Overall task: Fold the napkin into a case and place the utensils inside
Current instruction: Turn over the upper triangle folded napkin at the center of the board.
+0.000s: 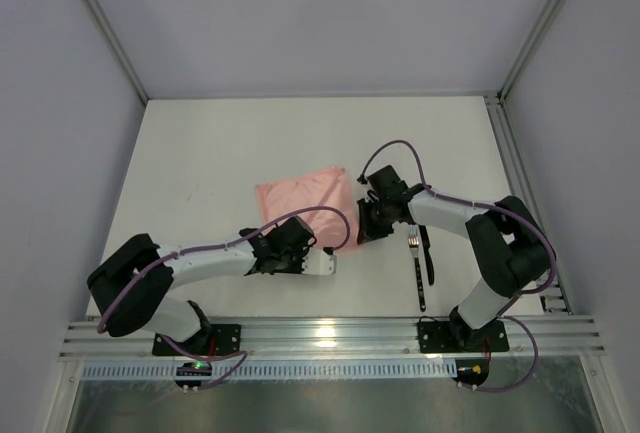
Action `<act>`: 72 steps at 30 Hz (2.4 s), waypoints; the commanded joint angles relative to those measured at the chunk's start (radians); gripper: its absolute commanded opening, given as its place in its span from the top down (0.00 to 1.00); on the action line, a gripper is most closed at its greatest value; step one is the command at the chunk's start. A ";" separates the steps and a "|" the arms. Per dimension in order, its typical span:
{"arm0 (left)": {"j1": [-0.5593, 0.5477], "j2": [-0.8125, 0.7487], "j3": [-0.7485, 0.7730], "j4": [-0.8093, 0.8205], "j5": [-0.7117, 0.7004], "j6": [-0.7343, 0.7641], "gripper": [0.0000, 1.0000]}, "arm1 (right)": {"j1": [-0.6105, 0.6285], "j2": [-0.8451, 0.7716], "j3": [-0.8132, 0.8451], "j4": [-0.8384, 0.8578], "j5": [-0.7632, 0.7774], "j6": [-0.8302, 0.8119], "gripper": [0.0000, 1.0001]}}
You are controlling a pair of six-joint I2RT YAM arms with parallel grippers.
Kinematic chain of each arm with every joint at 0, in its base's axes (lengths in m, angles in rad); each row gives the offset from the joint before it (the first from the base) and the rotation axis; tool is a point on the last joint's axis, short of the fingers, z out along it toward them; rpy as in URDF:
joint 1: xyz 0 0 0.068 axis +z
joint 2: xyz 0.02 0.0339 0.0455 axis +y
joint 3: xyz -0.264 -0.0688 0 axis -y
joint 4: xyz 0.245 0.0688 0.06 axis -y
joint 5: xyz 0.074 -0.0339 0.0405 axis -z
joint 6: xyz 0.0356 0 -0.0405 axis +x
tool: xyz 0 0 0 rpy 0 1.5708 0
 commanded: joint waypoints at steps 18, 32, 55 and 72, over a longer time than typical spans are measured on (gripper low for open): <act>0.003 -0.069 0.025 -0.085 -0.001 -0.020 1.00 | -0.079 -0.255 -0.234 0.253 -0.093 0.229 0.29; 0.029 -0.115 0.065 -0.131 0.010 -0.048 1.00 | -0.083 -0.154 -0.379 0.486 -0.141 0.372 0.32; 0.139 -0.059 0.243 -0.318 0.148 -0.063 1.00 | 0.656 -0.947 -0.657 0.645 0.533 -0.873 0.33; 0.157 -0.052 0.269 -0.345 0.186 -0.062 1.00 | 0.718 -0.063 -0.521 1.173 0.723 -1.187 0.33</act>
